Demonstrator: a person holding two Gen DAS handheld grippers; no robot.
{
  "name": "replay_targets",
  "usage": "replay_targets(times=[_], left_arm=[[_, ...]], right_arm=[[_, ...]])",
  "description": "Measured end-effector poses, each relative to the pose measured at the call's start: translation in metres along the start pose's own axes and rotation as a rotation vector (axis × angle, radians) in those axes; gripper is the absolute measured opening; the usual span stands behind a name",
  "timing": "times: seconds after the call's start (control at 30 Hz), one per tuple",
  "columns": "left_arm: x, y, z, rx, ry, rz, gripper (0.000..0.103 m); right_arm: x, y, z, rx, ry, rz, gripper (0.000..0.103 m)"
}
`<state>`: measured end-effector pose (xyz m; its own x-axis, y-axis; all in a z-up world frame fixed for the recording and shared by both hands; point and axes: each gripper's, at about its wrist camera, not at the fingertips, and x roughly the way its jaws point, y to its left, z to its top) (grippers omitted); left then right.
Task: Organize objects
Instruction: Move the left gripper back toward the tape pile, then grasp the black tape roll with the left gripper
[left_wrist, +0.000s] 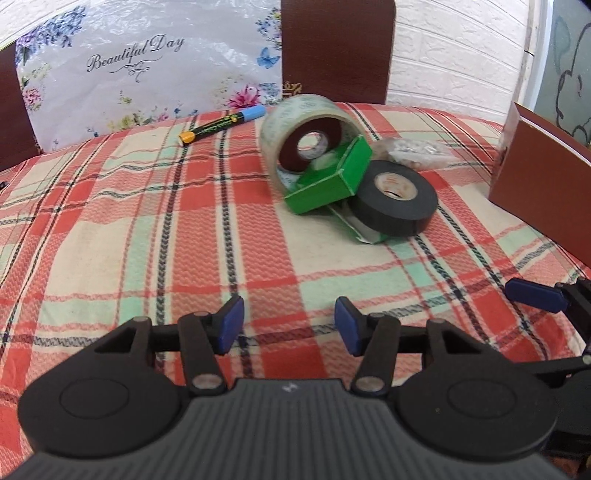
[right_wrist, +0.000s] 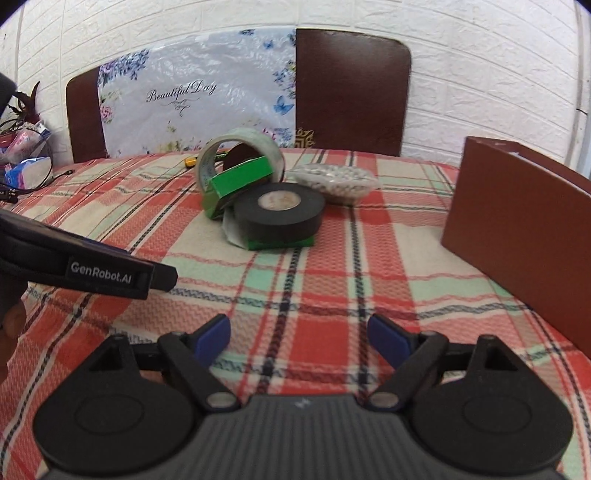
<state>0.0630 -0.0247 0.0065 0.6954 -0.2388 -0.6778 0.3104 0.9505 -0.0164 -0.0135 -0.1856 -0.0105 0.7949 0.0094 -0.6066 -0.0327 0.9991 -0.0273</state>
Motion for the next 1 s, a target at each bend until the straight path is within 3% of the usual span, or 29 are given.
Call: replay_targets(times=[0.3, 0.53, 0.73, 0.77, 0.83, 1.0], left_arm=[[0.003, 0.043, -0.001, -0.053, -0.043, 0.078, 0.057], [0.006, 0.075, 0.000, -0.119, -0.058, 0.116, 0.058], [0.002, 0.084, -0.002, -0.152, -0.052, 0.128, 0.058], [0.002, 0.084, -0.001, -0.153, -0.049, 0.130, 0.058], [0.000, 0.083, -0.001, -0.160, -0.039, 0.130, 0.058], [-0.010, 0.078, 0.000, -0.188, -0.005, 0.064, 0.058]], right_arm=[[0.030, 0.011, 0.019, 0.016, 0.017, 0.027, 0.088], [0.062, 0.009, 0.042, 0.041, 0.001, 0.002, 0.088], [0.085, 0.006, 0.063, 0.019, -0.046, -0.008, 0.093], [0.086, 0.007, 0.064, 0.008, -0.054, -0.011, 0.092], [0.085, 0.008, 0.066, -0.011, -0.068, 0.001, 0.081], [0.066, 0.012, 0.055, -0.053, -0.088, 0.002, 0.081]])
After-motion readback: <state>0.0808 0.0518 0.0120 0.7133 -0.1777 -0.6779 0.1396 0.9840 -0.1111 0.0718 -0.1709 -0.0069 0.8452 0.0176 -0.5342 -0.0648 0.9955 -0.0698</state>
